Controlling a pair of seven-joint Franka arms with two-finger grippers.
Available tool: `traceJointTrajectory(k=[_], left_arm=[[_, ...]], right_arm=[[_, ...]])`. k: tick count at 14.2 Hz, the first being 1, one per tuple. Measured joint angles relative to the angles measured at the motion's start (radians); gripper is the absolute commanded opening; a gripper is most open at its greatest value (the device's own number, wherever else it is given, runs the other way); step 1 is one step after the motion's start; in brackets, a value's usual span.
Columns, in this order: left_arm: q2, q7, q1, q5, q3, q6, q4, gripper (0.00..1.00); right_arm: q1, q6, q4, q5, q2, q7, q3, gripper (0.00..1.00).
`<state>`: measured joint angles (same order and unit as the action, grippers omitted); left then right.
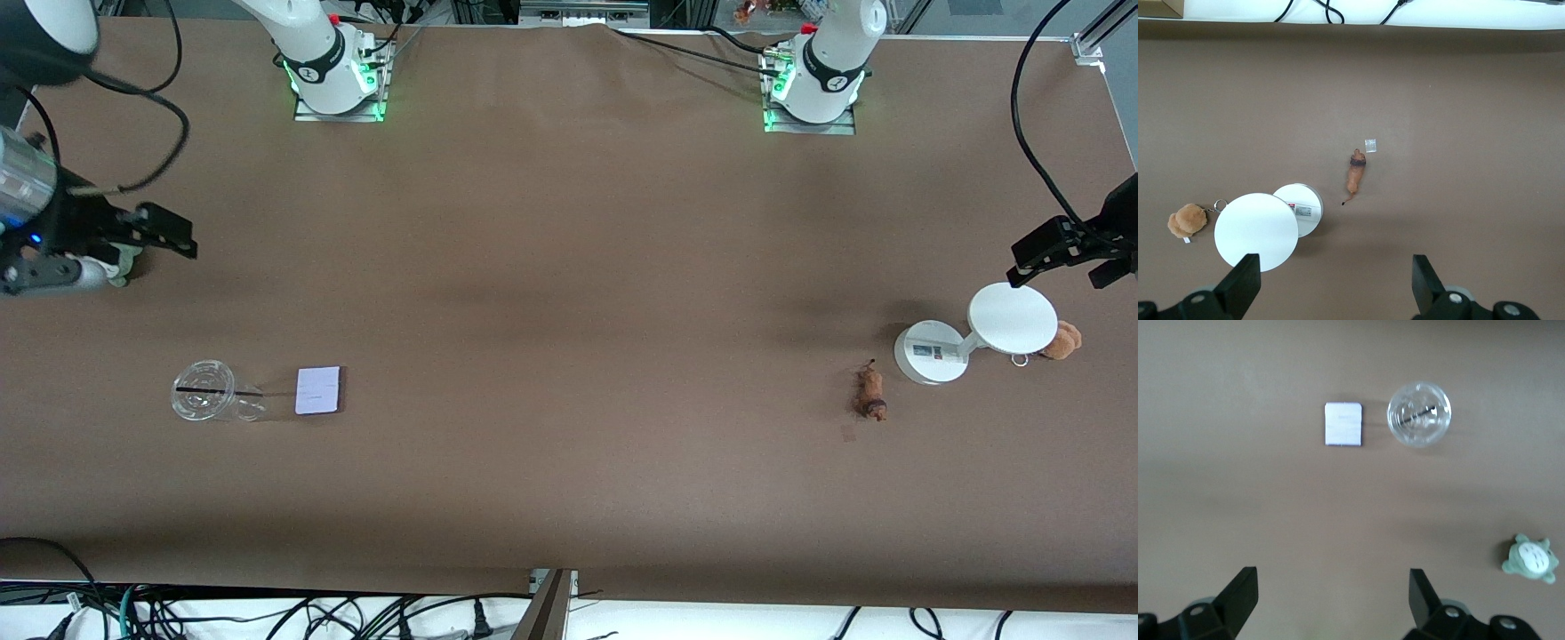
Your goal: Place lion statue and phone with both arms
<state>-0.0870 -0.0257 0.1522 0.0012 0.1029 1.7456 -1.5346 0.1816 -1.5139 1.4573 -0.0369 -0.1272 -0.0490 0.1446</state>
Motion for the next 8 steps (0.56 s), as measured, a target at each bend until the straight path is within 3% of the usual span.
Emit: traceJointTrajectory(k=[3,8], left_arm=[[-0.001,0.0,0.0,0.0,0.0,-0.001,0.0,1.0],[-0.008,0.0,0.0,0.0,0.001,-0.001,0.0,1.0]], right_arm=[[-0.001,0.014,0.09,0.0,0.079,0.0,0.0,1.0],[0.001,0.016,0.096,0.01,0.062,0.0,-0.002,1.0]])
